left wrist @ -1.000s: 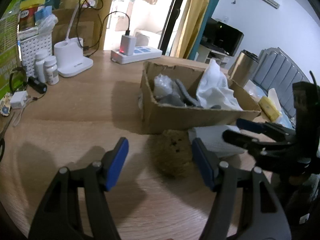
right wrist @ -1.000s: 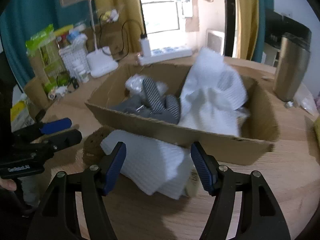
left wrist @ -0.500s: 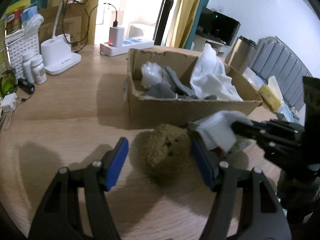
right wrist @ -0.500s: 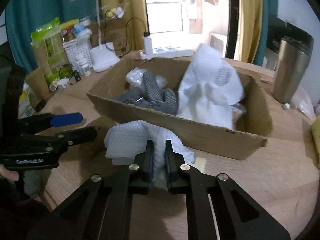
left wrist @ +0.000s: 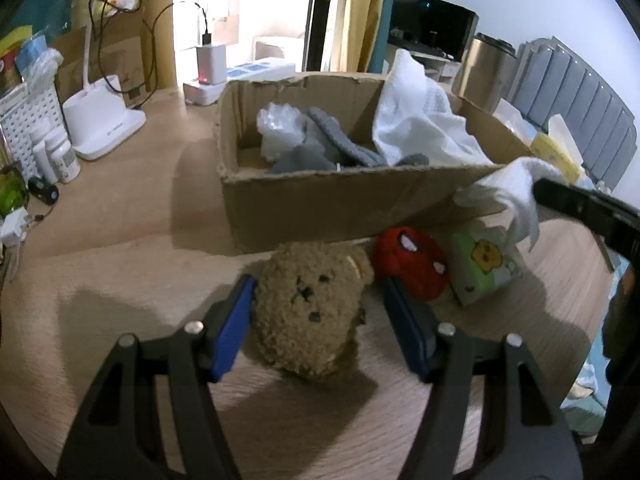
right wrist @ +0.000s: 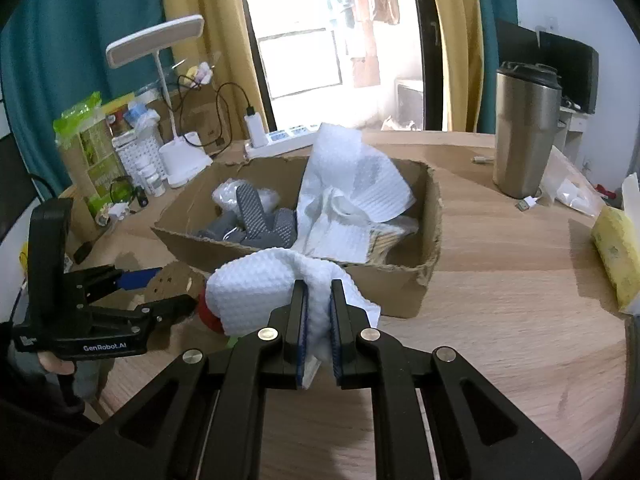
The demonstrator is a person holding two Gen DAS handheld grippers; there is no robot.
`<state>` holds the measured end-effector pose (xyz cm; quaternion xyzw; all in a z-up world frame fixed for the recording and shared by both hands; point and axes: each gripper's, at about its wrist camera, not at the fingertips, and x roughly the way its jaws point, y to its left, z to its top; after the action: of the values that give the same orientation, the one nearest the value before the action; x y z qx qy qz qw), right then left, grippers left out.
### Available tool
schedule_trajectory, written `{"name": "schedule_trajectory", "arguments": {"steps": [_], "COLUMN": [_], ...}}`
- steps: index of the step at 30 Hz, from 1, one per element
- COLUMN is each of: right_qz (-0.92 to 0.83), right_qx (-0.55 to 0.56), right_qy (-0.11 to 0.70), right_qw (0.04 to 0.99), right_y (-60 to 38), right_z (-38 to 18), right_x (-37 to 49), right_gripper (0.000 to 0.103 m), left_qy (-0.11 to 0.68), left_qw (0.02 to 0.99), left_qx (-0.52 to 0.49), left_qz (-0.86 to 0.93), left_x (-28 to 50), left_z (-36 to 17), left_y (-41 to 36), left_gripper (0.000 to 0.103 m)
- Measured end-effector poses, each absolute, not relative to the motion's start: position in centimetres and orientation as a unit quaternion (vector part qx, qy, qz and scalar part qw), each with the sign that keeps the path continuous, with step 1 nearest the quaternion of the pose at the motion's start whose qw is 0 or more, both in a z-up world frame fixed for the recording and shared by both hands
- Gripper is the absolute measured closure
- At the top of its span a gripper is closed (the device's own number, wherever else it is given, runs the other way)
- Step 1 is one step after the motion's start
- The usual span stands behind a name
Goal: Organize soft objects
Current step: 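Grasp another white towel with the right tool while the left tool reaches the brown teddy bear, then grasp the teddy bear with the left tool while the right tool carries the towel over the box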
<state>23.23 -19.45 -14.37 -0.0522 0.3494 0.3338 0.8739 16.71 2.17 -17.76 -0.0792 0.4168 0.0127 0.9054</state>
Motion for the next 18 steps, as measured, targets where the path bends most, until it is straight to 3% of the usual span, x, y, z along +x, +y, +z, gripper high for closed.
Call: {"name": "schedule_trajectory", "arguments": {"steps": [1, 2, 5, 18], "right_qz": [0.333, 0.334, 0.335, 0.327], "right_qx": [-0.052, -0.05, -0.048, -0.054], "right_qy": [0.347, 0.345, 0.337, 0.306], "right_qw": [0.875, 0.876, 0.878, 0.892], "right_y": [-19.6, -19.8, -20.2, -21.0], "right_z": [-14.2, -14.1, -13.7, -11.4], "right_x": [23.3, 23.3, 23.4, 23.3], "right_gripper": [0.092, 0.092, 0.092, 0.092], "left_qy": [0.416, 0.415, 0.428, 0.404], "left_qw": [0.906, 0.907, 0.901, 0.912], "left_qx": [-0.076, -0.073, -0.065, -0.073], "left_qz": [0.014, 0.014, 0.022, -0.013], "left_x": [16.7, 16.7, 16.9, 16.0], "left_z": [-17.8, -17.7, -17.9, -15.7], "left_y": [2.1, 2.0, 2.0, 1.2], "left_gripper": [0.05, 0.054, 0.059, 0.06]}}
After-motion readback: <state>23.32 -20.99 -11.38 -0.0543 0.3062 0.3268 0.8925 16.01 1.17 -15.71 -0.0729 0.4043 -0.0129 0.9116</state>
